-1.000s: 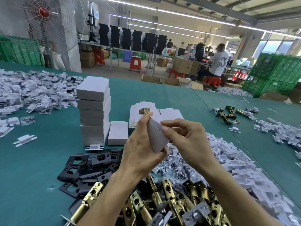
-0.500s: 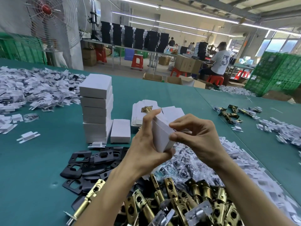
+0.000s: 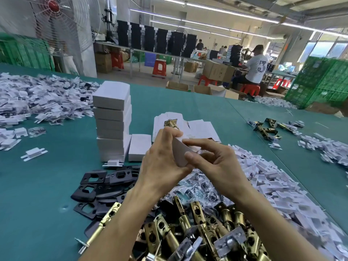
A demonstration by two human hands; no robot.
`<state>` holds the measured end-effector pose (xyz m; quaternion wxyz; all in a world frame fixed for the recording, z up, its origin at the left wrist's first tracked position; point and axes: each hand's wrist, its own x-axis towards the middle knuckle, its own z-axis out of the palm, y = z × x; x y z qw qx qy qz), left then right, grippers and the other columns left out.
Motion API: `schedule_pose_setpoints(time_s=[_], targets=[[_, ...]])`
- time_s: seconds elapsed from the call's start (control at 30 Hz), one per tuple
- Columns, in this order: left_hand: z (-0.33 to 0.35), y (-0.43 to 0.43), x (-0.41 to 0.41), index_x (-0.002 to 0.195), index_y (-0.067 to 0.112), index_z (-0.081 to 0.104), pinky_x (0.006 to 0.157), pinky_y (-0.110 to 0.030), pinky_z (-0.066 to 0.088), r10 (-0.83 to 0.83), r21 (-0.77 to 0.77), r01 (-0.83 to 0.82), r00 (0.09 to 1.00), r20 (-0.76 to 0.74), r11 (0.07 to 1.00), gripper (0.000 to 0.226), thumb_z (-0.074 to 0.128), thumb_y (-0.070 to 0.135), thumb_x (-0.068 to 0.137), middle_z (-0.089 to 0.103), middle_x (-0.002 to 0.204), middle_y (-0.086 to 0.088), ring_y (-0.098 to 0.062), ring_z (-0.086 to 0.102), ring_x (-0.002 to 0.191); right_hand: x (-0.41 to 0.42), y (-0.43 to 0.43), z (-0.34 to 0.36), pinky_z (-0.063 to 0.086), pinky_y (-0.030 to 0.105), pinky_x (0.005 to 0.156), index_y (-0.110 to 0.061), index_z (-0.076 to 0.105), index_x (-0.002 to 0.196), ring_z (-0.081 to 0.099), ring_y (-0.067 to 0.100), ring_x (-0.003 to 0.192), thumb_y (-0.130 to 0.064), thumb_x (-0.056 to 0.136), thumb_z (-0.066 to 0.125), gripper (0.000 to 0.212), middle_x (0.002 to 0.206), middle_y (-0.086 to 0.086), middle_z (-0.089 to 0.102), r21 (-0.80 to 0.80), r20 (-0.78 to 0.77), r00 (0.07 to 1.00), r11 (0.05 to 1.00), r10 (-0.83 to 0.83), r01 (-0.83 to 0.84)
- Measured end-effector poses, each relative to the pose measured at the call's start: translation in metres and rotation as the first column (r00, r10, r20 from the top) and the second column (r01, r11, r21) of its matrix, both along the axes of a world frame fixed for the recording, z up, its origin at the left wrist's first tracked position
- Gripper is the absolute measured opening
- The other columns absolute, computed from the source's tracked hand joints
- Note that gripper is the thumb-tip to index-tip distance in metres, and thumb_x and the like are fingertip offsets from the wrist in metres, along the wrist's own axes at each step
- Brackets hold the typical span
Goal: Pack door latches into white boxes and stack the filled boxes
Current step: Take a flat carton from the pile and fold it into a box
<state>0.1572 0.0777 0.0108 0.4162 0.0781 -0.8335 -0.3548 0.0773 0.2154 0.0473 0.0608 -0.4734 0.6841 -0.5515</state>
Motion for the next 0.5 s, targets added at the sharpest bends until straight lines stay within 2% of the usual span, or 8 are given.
schedule_pose_setpoints(time_s=[0.07, 0.13, 0.23, 0.3, 0.37, 0.43, 0.47, 0.5], targets=[[-0.001, 0.001, 0.000, 0.105, 0.048, 0.025, 0.057, -0.041, 0.055, 0.029, -0.007, -0.029, 1.000, 0.003, 1.000, 0.072, 0.087, 0.037, 0.070, 0.054, 0.100, 0.015, -0.006, 0.060, 0.078, 0.003, -0.002, -0.001, 0.060, 0.044, 0.076, -0.032, 0.074, 0.110, 0.073, 0.014, 0.078, -0.019, 0.090, 0.072, 0.024, 0.096, -0.010, 0.075, 0.025, -0.054, 0.998, 0.999, -0.042, 0.043], [-0.002, 0.002, 0.000, 0.106, 0.045, 0.027, 0.062, -0.042, 0.055, -0.010, 0.027, 0.009, 1.000, 0.005, 1.000, 0.071, 0.088, 0.033, 0.070, 0.051, 0.104, 0.015, -0.006, 0.059, 0.083, 0.003, -0.002, -0.001, 0.059, 0.033, 0.069, -0.026, 0.074, 0.111, 0.072, 0.008, 0.075, -0.016, 0.091, 0.071, 0.023, 0.095, -0.017, 0.074, 0.033, -0.096, 0.994, 0.997, -0.060, 0.064], [0.001, 0.003, 0.000, 0.121, 0.044, 0.030, 0.086, -0.030, 0.055, -0.134, 0.118, 0.133, 0.991, 0.002, 0.984, 0.079, 0.089, 0.043, 0.068, 0.044, 0.129, 0.012, -0.007, 0.054, 0.114, 0.000, 0.000, 0.003, 0.051, 0.017, 0.058, -0.025, 0.073, 0.110, 0.068, 0.003, 0.066, -0.012, 0.091, 0.069, 0.023, 0.081, -0.019, 0.071, -0.028, -0.106, 0.987, 0.992, -0.122, 0.120], [0.007, 0.004, 0.001, 0.125, 0.046, 0.029, 0.092, -0.007, 0.042, -0.081, 0.130, 0.085, 0.996, -0.034, 0.988, 0.084, 0.086, 0.055, 0.064, 0.037, 0.136, 0.014, 0.003, 0.043, 0.124, -0.003, 0.002, 0.006, 0.059, 0.027, 0.061, -0.028, 0.069, 0.111, 0.071, 0.007, 0.075, -0.011, 0.092, 0.069, 0.026, 0.089, -0.020, 0.069, -0.095, -0.106, 0.972, 0.975, -0.211, 0.201], [0.014, 0.006, 0.001, 0.115, 0.043, 0.034, 0.080, -0.002, 0.041, 0.084, 0.231, -0.055, 0.989, -0.119, 0.971, 0.068, 0.077, 0.065, 0.066, 0.044, 0.123, 0.012, 0.007, 0.048, 0.109, -0.005, 0.005, 0.008, 0.062, 0.032, 0.067, -0.036, 0.061, 0.115, 0.071, 0.010, 0.085, -0.011, 0.091, 0.070, 0.036, 0.102, -0.020, 0.067, -0.180, -0.120, 0.950, 0.947, -0.289, 0.266], [0.023, 0.004, 0.003, 0.106, 0.032, 0.045, 0.068, -0.013, 0.050, 0.103, 0.542, -0.027, 0.989, -0.110, 0.840, 0.060, 0.071, 0.071, 0.070, 0.055, 0.112, 0.003, -0.001, 0.059, 0.090, -0.005, 0.006, 0.008, 0.061, 0.027, 0.073, -0.037, 0.055, 0.124, 0.068, 0.011, 0.098, -0.007, 0.089, 0.071, 0.049, 0.114, -0.010, 0.066, -0.236, -0.153, 0.944, 0.938, -0.293, 0.254], [0.026, 0.001, 0.004, 0.110, 0.028, 0.049, 0.066, -0.021, 0.054, -0.026, 0.736, 0.071, 0.997, -0.073, 0.673, 0.065, 0.068, 0.075, 0.071, 0.059, 0.113, -0.004, -0.007, 0.065, 0.088, -0.004, 0.005, 0.007, 0.060, 0.025, 0.077, -0.032, 0.054, 0.128, 0.066, 0.011, 0.105, -0.004, 0.088, 0.071, 0.051, 0.119, -0.004, 0.065, -0.241, -0.199, 0.942, 0.945, -0.270, 0.220], [0.029, -0.001, 0.005, 0.118, 0.024, 0.053, 0.066, -0.031, 0.058, -0.215, 0.883, 0.164, 0.974, -0.073, 0.440, 0.073, 0.063, 0.079, 0.071, 0.063, 0.116, -0.012, -0.018, 0.069, 0.090, -0.003, 0.003, 0.006, 0.059, 0.024, 0.081, -0.025, 0.055, 0.129, 0.064, 0.011, 0.109, -0.002, 0.086, 0.072, 0.051, 0.121, 0.000, 0.063, -0.229, -0.266, 0.934, 0.957, -0.238, 0.178]])
